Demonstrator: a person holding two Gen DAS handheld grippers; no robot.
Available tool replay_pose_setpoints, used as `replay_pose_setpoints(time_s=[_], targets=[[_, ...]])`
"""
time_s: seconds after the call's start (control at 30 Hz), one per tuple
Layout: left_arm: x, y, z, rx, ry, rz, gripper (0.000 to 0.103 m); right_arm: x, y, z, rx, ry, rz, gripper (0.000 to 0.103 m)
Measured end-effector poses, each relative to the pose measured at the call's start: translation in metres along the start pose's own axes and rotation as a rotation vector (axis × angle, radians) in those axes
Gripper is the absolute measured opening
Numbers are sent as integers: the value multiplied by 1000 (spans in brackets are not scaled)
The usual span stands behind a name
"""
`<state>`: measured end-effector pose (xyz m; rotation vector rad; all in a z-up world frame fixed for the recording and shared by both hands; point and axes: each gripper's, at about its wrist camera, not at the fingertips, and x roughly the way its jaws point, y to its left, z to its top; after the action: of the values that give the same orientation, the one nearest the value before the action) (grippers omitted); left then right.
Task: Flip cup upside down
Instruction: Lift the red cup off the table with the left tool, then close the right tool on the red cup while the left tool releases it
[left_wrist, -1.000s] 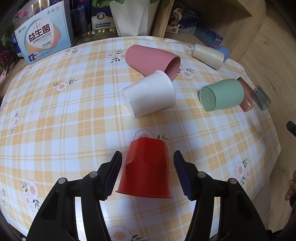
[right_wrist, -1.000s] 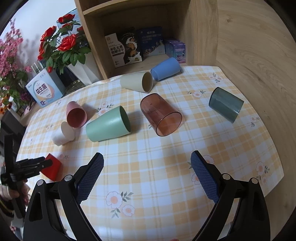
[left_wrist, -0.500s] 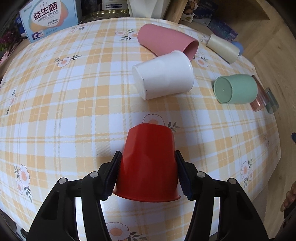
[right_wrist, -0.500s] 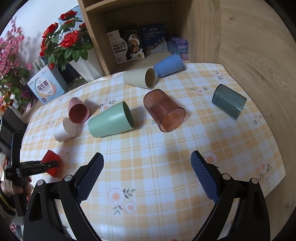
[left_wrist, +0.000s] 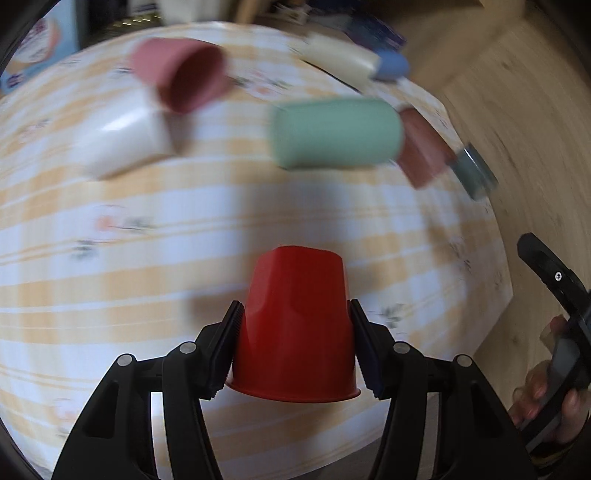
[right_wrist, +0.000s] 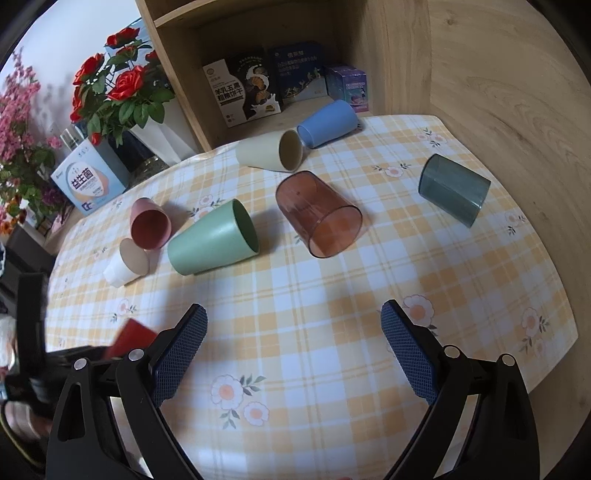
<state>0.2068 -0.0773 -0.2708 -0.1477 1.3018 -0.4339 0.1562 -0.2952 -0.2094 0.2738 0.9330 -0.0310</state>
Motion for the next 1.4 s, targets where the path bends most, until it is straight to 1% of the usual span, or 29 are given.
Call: replay_pose_setpoints(time_s=[0.1, 0.17, 0.27, 0.33, 0.43, 0.57, 0.63, 0.87, 1.0, 1.2, 1.4], targets=[[18, -31, -1, 63, 13, 0, 55, -2, -11, -1, 17, -2, -11, 92], [27, -42, -8, 88, 23, 2, 55, -2, -19, -2, 29, -2, -22, 92], [33, -52, -14, 114, 34, 8, 56, -1, -31, -3, 51, -2, -39, 92], [34, -55, -17, 126, 24, 12, 56, 0, -37, -3, 64, -2, -47, 92], [34, -52, -19, 122, 22, 9, 57, 1, -42, -4, 76, 1, -55, 92], [29, -46, -21, 112, 19, 2, 75, 1, -41, -4, 79, 4, -47, 92], [27, -44, -22, 104, 16, -12, 78, -1, -39, -4, 73, 3, -47, 92], [15, -43, -26, 102, -14, 9, 80, -5, -37, -8, 81, 17, -34, 92], [10, -40, -30, 95, -22, 10, 81, -7, -33, -10, 75, 22, -34, 92], [2, -36, -33, 79, -41, 6, 85, -9, -29, -15, 99, 45, -14, 92], [-5, -36, -36, 86, -60, 8, 89, -13, -25, -19, 97, 54, -21, 92]])
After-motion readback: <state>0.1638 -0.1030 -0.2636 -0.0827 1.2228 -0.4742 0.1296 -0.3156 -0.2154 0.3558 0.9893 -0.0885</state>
